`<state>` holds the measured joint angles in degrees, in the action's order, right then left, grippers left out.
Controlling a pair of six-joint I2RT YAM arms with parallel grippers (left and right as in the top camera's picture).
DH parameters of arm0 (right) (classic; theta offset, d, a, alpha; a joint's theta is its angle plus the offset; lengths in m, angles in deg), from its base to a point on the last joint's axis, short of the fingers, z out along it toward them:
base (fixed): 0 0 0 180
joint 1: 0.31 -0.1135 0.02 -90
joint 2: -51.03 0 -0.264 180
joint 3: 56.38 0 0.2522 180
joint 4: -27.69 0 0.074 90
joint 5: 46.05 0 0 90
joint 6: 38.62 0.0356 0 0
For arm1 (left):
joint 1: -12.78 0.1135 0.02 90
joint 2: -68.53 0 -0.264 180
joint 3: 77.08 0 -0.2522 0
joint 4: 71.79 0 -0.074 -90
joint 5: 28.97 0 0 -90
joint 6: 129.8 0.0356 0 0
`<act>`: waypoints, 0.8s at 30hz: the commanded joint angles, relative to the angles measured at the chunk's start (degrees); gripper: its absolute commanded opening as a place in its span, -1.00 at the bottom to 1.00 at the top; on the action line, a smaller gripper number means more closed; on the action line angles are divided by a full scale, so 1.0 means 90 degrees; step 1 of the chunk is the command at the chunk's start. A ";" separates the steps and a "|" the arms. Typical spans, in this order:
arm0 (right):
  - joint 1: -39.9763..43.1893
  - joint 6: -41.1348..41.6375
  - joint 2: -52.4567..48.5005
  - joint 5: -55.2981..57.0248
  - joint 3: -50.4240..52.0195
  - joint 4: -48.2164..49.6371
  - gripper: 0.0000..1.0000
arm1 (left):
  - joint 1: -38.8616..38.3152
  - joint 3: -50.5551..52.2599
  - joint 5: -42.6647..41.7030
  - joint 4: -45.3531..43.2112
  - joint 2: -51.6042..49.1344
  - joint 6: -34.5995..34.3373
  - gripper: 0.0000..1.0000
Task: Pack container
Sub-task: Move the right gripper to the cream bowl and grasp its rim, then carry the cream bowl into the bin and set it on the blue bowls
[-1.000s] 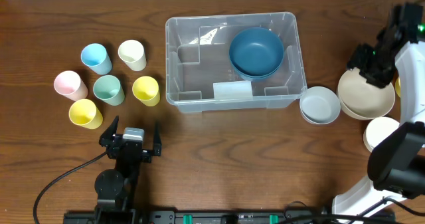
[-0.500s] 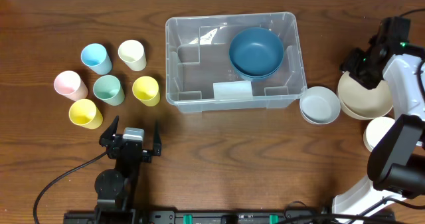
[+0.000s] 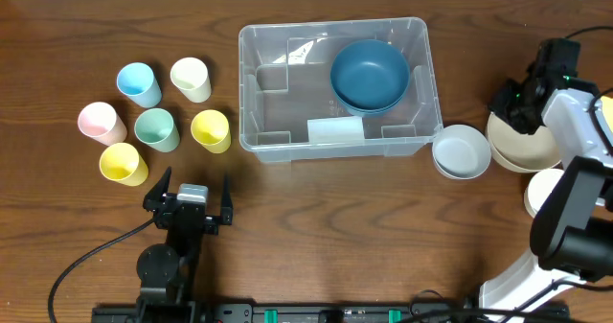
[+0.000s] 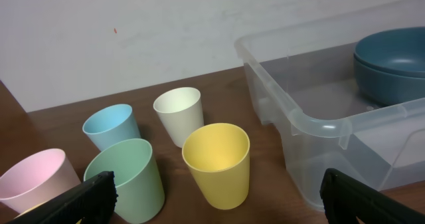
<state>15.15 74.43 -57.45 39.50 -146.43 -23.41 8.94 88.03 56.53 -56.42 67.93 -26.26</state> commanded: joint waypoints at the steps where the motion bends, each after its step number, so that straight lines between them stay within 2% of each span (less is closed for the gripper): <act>1: -0.0017 0.0061 -0.0321 0.0063 0.0068 0.0049 -0.20 | 0.0032 0.0100 -0.0097 0.0226 0.0029 0.0017 0.96; 8: -0.0005 0.0058 -0.0418 0.0063 0.0066 0.0194 -0.70 | 0.0032 0.0100 -0.0097 0.0226 0.0029 0.0017 0.96; 12: -0.0005 0.0056 -0.0418 0.0063 0.0058 0.0347 -0.86 | 0.0032 0.0100 -0.0097 0.0226 0.0029 0.0017 0.96; 18: -0.0005 -0.0024 -0.0410 0.0058 -0.0328 0.0321 -0.97 | 0.0032 0.0100 -0.0097 0.0226 0.0029 0.0017 0.96; 24: -0.0039 -0.0359 -0.0398 -0.0243 -0.1911 -0.0743 -0.97 | 0.0032 0.0100 -0.0097 0.0226 0.0029 0.0019 0.96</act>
<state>15.20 73.75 -61.06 40.68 -156.49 -28.33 8.94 88.03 56.53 -56.42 67.93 -26.26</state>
